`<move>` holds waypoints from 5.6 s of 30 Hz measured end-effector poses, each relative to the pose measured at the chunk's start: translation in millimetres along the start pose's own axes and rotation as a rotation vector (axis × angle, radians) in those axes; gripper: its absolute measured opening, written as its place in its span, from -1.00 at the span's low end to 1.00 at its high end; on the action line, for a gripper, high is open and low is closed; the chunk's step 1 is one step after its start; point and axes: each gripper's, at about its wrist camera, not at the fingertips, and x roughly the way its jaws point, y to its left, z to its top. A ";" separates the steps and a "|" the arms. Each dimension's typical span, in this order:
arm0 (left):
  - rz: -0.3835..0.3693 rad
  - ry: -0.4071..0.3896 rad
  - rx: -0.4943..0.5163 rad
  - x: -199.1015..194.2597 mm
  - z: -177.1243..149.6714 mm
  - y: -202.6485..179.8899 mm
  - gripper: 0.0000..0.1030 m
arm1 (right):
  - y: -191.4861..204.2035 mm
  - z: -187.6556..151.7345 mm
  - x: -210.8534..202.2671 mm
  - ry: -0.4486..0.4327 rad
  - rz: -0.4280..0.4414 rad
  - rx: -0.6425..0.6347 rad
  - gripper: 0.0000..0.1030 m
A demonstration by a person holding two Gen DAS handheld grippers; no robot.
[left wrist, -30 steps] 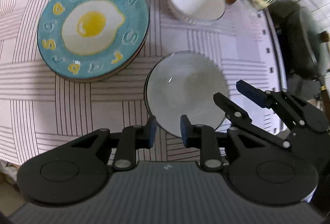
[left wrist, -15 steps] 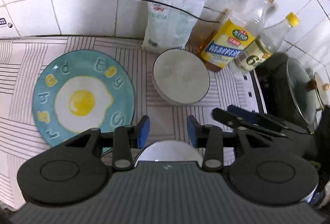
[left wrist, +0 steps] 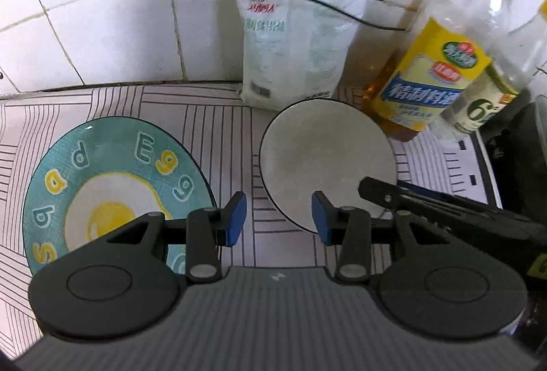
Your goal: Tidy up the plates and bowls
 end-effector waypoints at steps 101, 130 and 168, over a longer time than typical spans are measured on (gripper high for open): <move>-0.024 0.247 -0.095 -93.8 -117.9 44.1 -0.45 | 102.2 -124.0 -110.7 -0.033 -0.097 -0.499 -0.56; -0.189 -0.117 0.099 -208.5 -215.8 84.8 -0.20 | 116.6 -245.9 -244.9 -0.341 -0.029 -0.454 0.13; -0.439 -0.111 -0.109 -43.2 -181.6 101.2 0.26 | 80.0 -237.9 -46.7 -0.372 -0.002 -0.420 0.90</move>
